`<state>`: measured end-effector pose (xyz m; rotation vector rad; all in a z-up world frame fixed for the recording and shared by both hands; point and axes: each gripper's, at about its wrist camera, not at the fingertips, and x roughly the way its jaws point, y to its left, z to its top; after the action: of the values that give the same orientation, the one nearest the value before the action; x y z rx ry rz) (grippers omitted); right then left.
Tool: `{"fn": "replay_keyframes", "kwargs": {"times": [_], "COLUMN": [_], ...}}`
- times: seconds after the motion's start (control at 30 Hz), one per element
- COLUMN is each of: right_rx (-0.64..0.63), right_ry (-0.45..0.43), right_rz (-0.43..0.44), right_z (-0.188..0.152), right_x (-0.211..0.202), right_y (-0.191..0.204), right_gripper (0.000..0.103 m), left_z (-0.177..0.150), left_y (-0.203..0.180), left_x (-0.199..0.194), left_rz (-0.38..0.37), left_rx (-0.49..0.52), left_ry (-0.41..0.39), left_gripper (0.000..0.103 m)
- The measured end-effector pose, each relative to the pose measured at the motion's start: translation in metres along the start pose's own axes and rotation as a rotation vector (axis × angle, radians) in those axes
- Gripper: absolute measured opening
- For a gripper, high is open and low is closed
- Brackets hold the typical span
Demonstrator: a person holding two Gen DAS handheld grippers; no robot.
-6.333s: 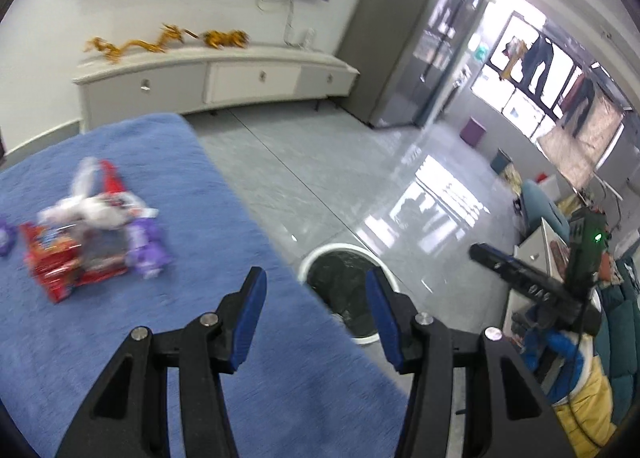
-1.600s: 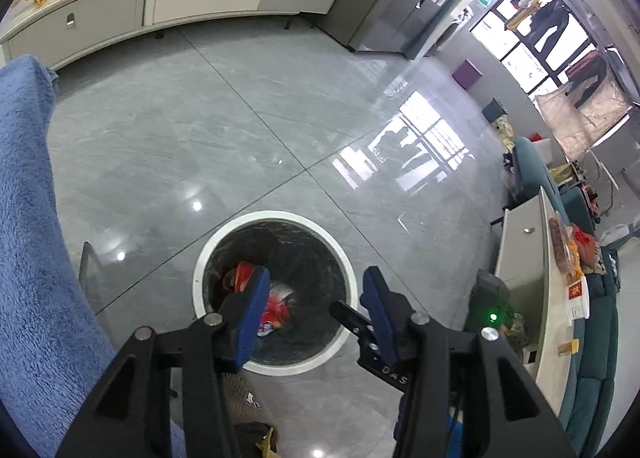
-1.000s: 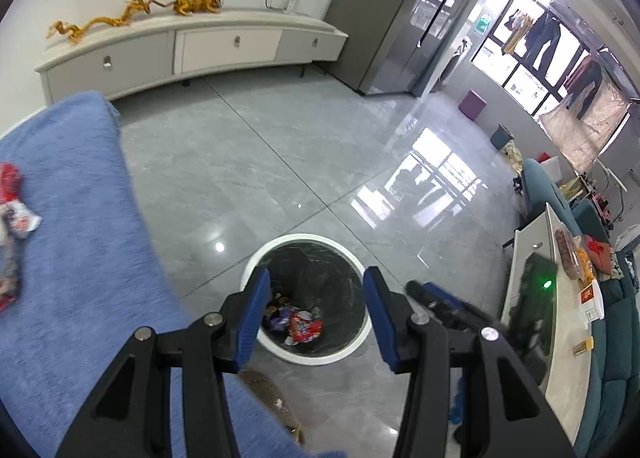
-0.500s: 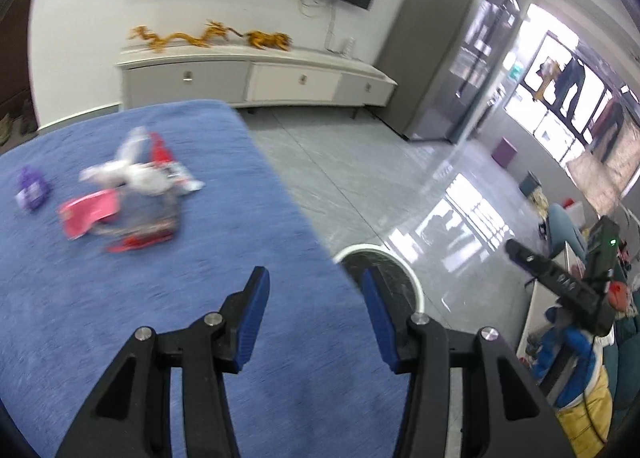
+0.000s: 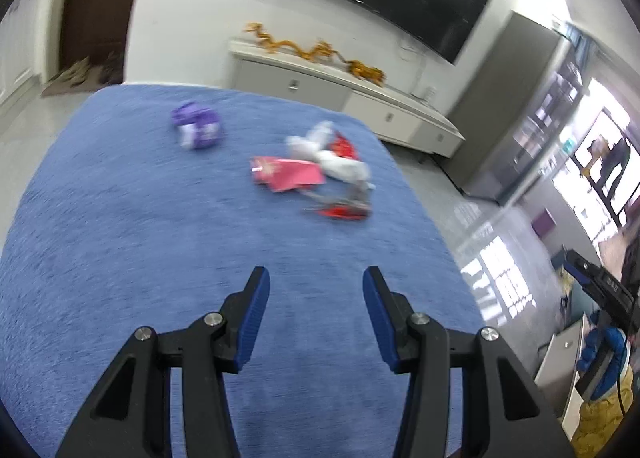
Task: Collect trash
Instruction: 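Move both grippers back toward the remaining plastic bags and purple wrapper, then grasp the purple wrapper with the left gripper while the right grasps the clear plastic bag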
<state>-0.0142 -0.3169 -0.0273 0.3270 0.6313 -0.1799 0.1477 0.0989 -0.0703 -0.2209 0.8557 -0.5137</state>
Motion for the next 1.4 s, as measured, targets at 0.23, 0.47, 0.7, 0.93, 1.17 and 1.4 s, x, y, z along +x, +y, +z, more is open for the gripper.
{"fn": "replay_keyframes", "kwargs": {"times": [0.23,0.47,0.7,0.93,1.17,1.4], "right_rx": [-0.059,-0.117,-0.196,-0.264,-0.304,-0.350], "right_ry": [0.052,0.132,0.190,0.220,0.244,0.284], "right_rz": [0.037,0.098,0.180,0.302,0.367,0.385], "right_z": [0.000,-0.001,0.006,0.016,0.028,0.024], "right_x": [0.028,0.077,0.138,0.195,0.248,0.284], "right_y": [0.035,0.068,0.110,0.153,0.190,0.211], "right_gripper": [0.053,0.053,0.053,0.048,0.045,0.042], "left_z": [-0.002,0.009,0.036,0.079,0.128,0.153], "left_y": [0.048,0.070,0.084,0.088,0.096,0.102], "left_x": [-0.002,0.015,0.043,0.074,0.109,0.148], "left_rz": [0.031,0.058,0.100,0.127,0.192,0.236], "left_rx": [-0.109,-0.163,-0.183,-0.157,-0.174,-0.169], "left_ry": [-0.001,0.005,0.005,-0.017,-0.061,-0.047], "left_gripper": [0.047,0.062,0.062,0.062,0.062,0.062]}}
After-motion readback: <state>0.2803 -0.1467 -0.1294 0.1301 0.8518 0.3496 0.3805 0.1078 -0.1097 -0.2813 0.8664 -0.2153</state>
